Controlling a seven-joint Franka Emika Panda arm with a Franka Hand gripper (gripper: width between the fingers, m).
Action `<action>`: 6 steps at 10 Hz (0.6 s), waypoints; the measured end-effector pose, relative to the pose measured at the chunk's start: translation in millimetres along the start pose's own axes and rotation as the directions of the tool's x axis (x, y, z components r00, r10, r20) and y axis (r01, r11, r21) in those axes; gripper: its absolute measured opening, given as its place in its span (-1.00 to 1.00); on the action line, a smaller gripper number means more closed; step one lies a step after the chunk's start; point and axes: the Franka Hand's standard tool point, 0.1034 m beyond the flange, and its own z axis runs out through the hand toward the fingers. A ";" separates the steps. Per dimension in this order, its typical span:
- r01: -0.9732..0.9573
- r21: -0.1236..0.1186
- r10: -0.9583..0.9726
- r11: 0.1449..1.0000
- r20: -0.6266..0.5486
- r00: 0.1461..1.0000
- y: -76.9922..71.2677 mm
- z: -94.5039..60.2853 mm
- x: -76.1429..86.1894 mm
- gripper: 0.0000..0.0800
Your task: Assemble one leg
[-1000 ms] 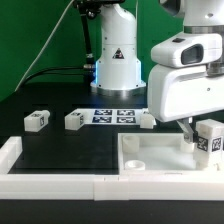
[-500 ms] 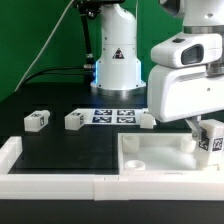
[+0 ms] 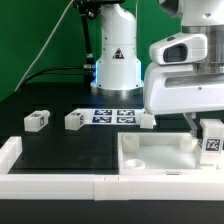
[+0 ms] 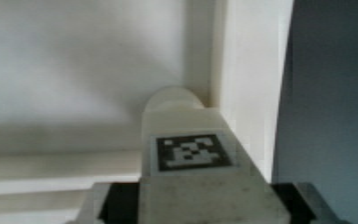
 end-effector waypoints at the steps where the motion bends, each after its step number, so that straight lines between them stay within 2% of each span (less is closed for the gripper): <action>1: -0.179 0.006 0.179 0.984 0.002 0.984 0.7 1.1 0.3 -0.25; 3: -0.373 0.005 0.373 0.928 0.002 0.928 0.0 1.3 0.2 -0.25; 6: -0.634 0.005 0.634 0.773 0.012 0.773 -0.9 1.6 -0.6 -0.25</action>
Offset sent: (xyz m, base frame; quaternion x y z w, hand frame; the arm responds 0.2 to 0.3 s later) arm 0.0032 -0.0003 -0.0044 -0.0453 -0.0066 0.2944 0.9546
